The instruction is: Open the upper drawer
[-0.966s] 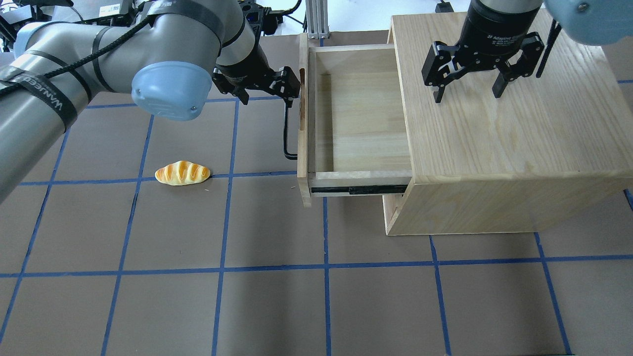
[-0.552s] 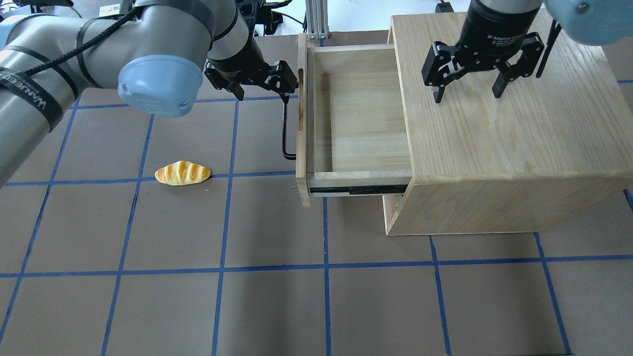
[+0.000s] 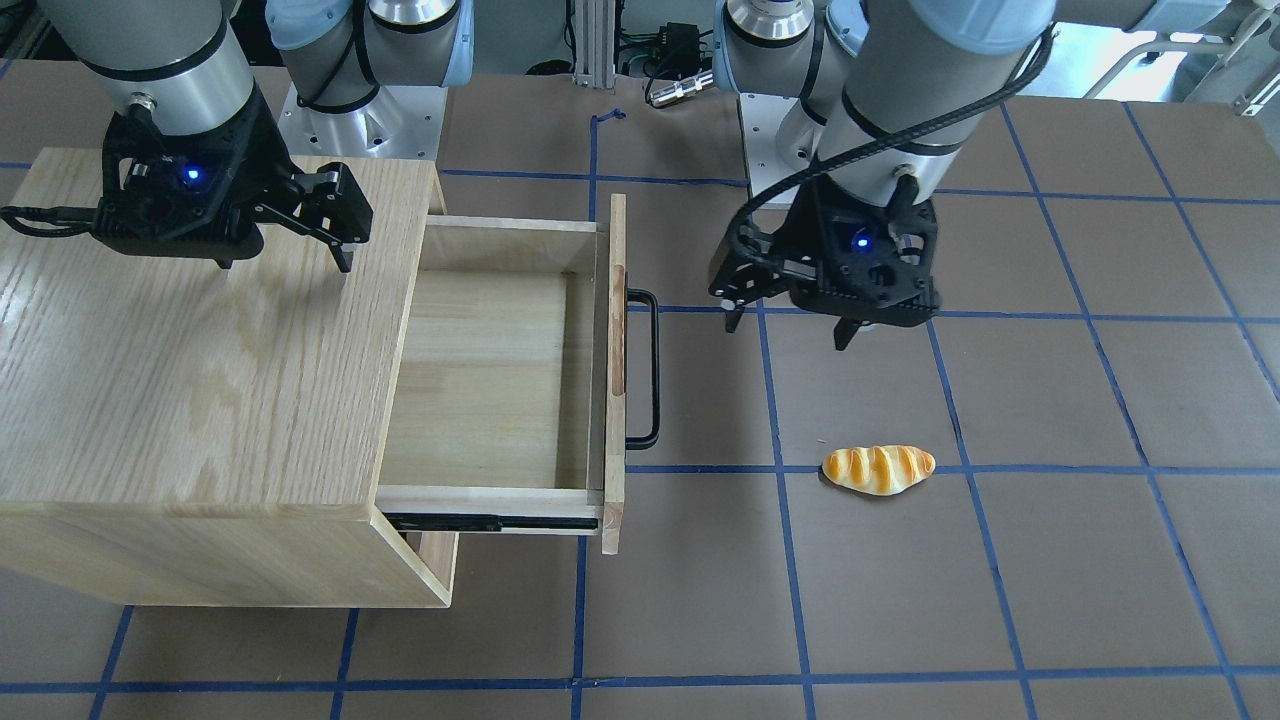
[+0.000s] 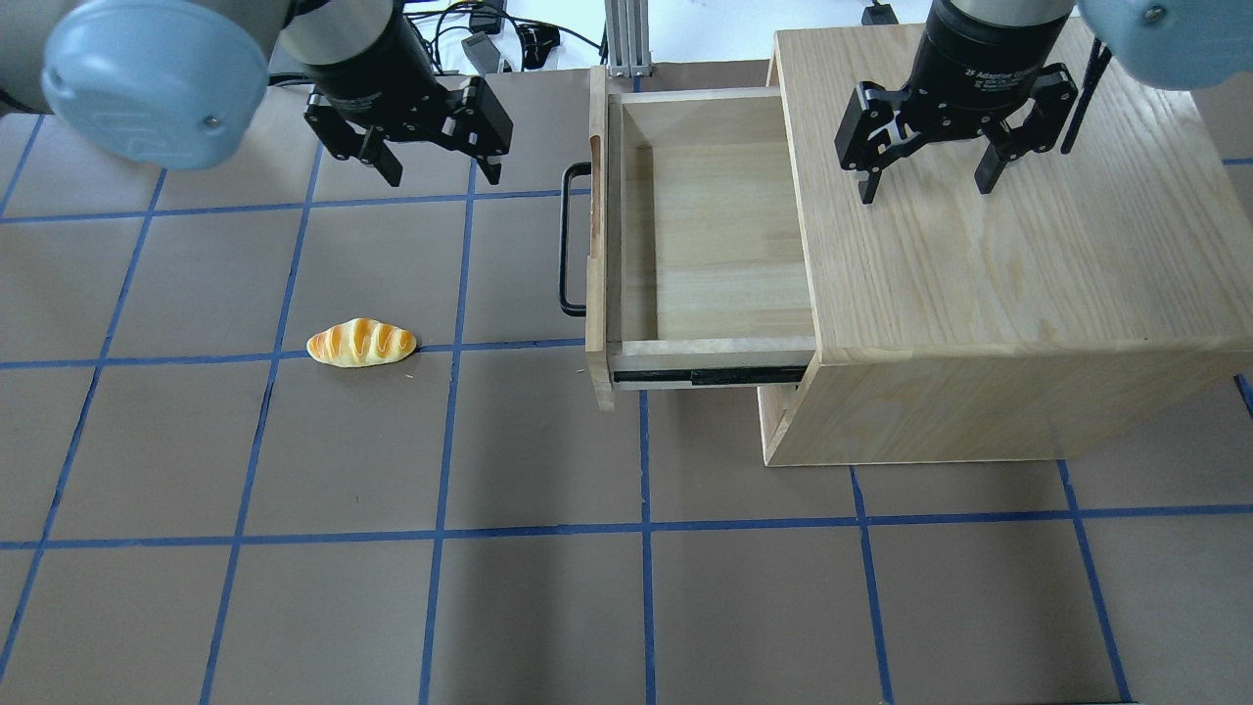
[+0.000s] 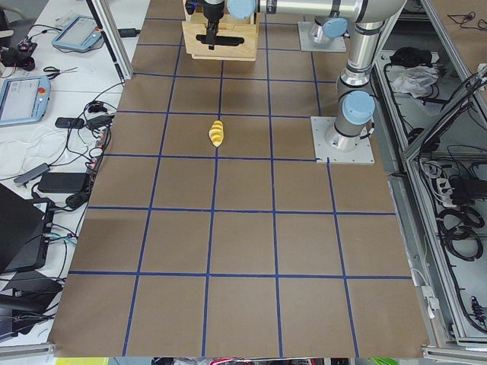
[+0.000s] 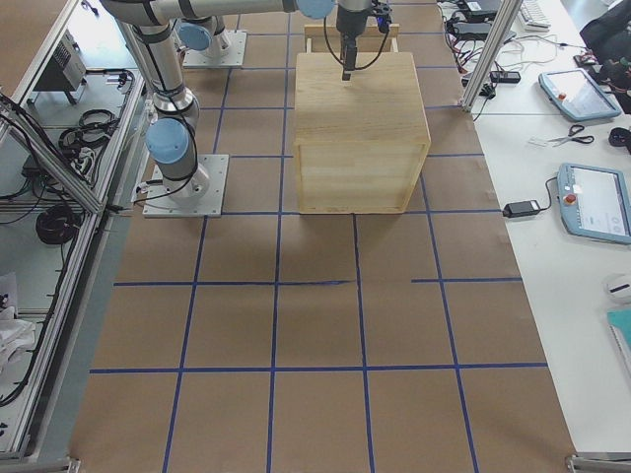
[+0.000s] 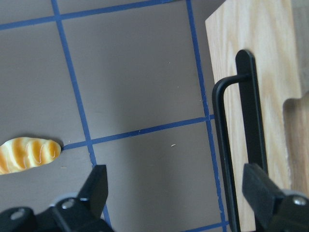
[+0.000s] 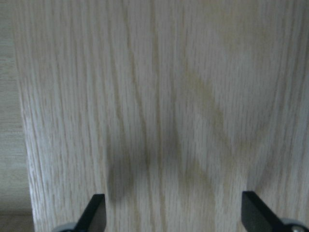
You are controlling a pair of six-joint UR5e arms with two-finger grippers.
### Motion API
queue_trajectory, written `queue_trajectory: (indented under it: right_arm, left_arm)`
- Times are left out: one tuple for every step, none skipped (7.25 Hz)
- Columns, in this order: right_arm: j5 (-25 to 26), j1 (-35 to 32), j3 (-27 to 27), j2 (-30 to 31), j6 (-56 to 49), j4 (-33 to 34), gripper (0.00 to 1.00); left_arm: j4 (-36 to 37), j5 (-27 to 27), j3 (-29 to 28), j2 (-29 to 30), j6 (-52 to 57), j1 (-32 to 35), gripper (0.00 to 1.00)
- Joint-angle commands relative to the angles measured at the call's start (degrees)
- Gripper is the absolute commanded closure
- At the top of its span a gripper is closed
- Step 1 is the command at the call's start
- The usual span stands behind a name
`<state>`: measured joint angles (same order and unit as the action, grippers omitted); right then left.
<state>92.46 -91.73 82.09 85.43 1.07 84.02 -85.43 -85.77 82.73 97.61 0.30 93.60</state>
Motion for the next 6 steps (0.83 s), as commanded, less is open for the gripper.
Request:
queue_trajectory:
  right_arm:
    - [0.0,0.0,0.0,0.0,0.0,0.0,0.0]
    - [0.0,0.0,0.0,0.0,0.1,0.0,0.0]
    - [0.0,0.0,0.0,0.0,0.1,0.0,0.0]
    - [0.0,0.0,0.0,0.0,0.1,0.0,0.0]
    - [0.0,0.0,0.0,0.0,0.1,0.0,0.0]
    - [0.0,0.0,0.1,0.0,0.1,0.0,0.0]
  left_arm:
    - [-3.3,-5.4,0.2,-2.9,-0.2,-4.5,0.0]
    - [-5.2,-7.2,0.4,-4.5,0.0,-4.7,0.0]
    - [-5.4,-7.7,0.6,-5.4,0.3,-6.0,0.0]
    - [-5.4,-7.1,0.6,-5.7,0.4,-6.8,0.0]
    - [-6.8,-7.1,0.7,-6.1,0.4,-6.8,0.0]
    - [-6.9,-7.1,1.1,-5.9,0.2,-6.7,0.0]
